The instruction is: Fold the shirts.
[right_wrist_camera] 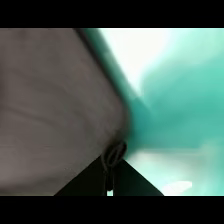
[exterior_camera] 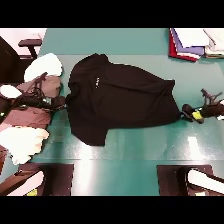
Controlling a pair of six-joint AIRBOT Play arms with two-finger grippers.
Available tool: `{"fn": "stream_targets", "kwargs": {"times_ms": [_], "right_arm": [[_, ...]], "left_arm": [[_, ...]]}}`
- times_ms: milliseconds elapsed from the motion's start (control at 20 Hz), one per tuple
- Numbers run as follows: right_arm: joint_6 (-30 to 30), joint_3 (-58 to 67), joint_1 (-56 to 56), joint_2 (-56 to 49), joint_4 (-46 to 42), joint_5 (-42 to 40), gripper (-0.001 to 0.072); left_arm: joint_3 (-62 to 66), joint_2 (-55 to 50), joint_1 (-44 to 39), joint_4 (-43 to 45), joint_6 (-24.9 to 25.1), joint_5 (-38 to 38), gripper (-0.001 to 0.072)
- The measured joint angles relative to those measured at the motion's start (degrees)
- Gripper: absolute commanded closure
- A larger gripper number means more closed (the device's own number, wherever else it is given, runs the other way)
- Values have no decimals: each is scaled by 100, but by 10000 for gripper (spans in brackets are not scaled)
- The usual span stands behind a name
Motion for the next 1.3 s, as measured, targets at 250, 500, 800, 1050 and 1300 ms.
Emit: {"fn": "stream_targets", "kwargs": {"times_ms": [250, 500, 800, 1050, 1300], "right_arm": [[-160, 1539, 389, 1145, 133, 186, 695], [-155, 3670, 612, 2310, 140, 214, 695], [328, 5600, 656, 3045, -614, 597, 696], [651, 6686, 660, 2389, -1056, 1790, 696], [839, 6094, 713, 1235, -1220, 2577, 696]], "left_arm": [[1460, 1121, 2, 52, -57, 37, 684], [4166, 1685, 2, 236, -138, 28, 683], [6533, 1823, 2, 433, -352, 232, 684], [6708, 1537, 2, 868, -743, 68, 683], [5908, 433, -2, 881, -986, -944, 683]]}}
